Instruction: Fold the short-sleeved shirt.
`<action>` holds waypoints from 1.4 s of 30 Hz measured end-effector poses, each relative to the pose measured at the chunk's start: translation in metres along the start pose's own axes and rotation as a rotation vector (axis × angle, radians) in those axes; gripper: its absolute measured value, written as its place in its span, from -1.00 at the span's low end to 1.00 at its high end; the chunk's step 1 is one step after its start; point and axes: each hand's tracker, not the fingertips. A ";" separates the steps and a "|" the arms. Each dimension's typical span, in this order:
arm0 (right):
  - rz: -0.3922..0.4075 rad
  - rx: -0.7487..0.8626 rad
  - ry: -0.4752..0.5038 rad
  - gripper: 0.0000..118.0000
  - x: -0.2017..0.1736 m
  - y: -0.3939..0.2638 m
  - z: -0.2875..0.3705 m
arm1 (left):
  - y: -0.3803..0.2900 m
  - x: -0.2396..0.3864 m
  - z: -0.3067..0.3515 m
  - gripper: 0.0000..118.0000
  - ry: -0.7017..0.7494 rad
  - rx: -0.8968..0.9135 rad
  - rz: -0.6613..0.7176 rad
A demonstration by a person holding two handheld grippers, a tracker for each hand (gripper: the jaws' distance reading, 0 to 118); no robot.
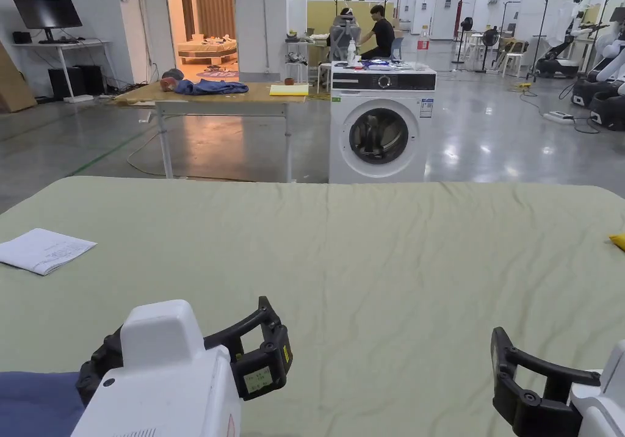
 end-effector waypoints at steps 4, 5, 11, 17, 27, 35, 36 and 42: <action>0.006 -0.010 0.003 1.00 0.000 -0.001 -0.002 | 0.001 0.005 -0.001 0.81 0.084 0.006 -0.078; 0.009 -0.009 0.003 1.00 0.000 -0.001 -0.001 | 0.001 0.005 -0.001 0.81 0.075 0.007 -0.080; 0.002 -0.012 0.012 1.00 -0.002 0.000 -0.003 | 0.002 -0.002 -0.005 0.81 0.041 -0.038 0.001; 0.003 -0.012 0.016 1.00 -0.002 -0.001 -0.005 | 0.004 -0.003 -0.005 0.81 0.044 -0.030 -0.009; -0.033 -0.047 0.024 1.00 0.001 -0.019 -0.014 | -0.002 -0.005 -0.034 0.81 -0.044 -0.345 0.269; -0.016 -0.250 0.029 1.00 0.015 -0.060 -0.099 | -0.039 0.011 -0.124 0.81 -0.292 -0.555 0.383; 0.015 -0.313 0.026 1.00 0.014 -0.070 -0.121 | -0.049 0.016 -0.142 0.81 -0.320 -0.562 0.346; -0.016 -0.749 -0.071 1.00 0.012 -0.191 -0.245 | -0.177 0.061 -0.255 0.81 -0.082 -0.753 0.229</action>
